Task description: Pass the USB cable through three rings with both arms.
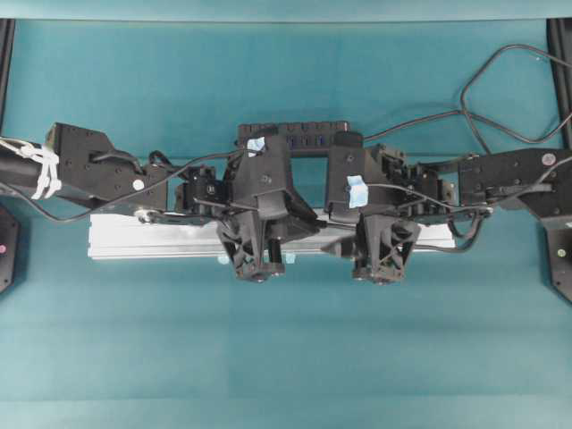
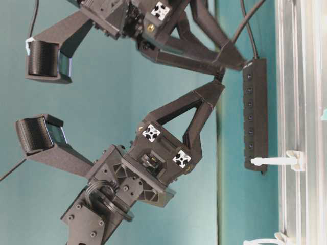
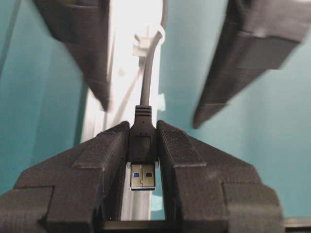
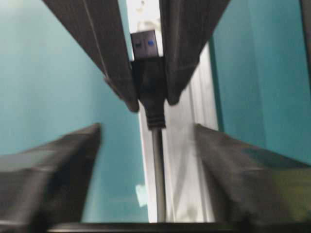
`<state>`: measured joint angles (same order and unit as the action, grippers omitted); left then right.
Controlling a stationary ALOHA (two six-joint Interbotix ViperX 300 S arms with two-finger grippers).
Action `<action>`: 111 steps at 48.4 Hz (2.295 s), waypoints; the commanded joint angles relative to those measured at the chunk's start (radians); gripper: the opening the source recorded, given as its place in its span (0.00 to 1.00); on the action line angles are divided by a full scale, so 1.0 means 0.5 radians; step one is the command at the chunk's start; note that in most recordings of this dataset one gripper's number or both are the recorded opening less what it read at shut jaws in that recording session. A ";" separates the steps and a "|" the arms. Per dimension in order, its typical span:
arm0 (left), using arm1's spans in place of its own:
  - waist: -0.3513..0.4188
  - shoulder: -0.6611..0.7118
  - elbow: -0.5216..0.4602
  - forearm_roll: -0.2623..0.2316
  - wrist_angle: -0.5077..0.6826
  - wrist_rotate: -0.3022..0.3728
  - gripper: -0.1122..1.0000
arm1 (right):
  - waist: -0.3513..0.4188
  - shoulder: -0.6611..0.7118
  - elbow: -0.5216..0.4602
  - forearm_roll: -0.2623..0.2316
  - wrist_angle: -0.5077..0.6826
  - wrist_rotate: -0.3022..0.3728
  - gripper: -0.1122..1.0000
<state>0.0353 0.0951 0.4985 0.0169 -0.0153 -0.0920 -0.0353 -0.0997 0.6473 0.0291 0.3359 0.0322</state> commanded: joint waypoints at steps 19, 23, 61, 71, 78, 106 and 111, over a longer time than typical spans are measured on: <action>-0.003 -0.049 -0.015 0.003 -0.015 -0.003 0.30 | 0.009 0.003 -0.049 0.000 -0.021 0.000 0.04; -0.003 -0.052 -0.015 0.003 -0.018 -0.009 0.30 | 0.009 0.009 -0.055 0.000 -0.012 0.000 0.04; -0.003 -0.767 0.497 0.003 0.347 -0.040 0.73 | 0.012 0.301 -0.368 0.000 0.472 -0.018 0.04; 0.006 -1.022 0.709 0.003 0.365 -0.046 0.73 | 0.012 0.414 -0.466 -0.003 0.561 -0.009 0.04; 0.012 -1.120 0.788 0.003 0.371 -0.123 0.73 | 0.012 0.494 -0.528 -0.003 0.571 -0.006 0.04; 0.018 -1.111 0.810 0.003 0.371 -0.187 0.73 | -0.015 0.663 -0.678 -0.003 0.466 -0.018 0.04; 0.015 -1.092 0.804 0.003 0.371 -0.190 0.73 | -0.015 0.669 -0.681 -0.003 0.423 -0.018 0.04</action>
<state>0.0445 -0.4541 0.9143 0.0169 0.1749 -0.1887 -0.0460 0.2393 0.3206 0.0276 0.5691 0.0291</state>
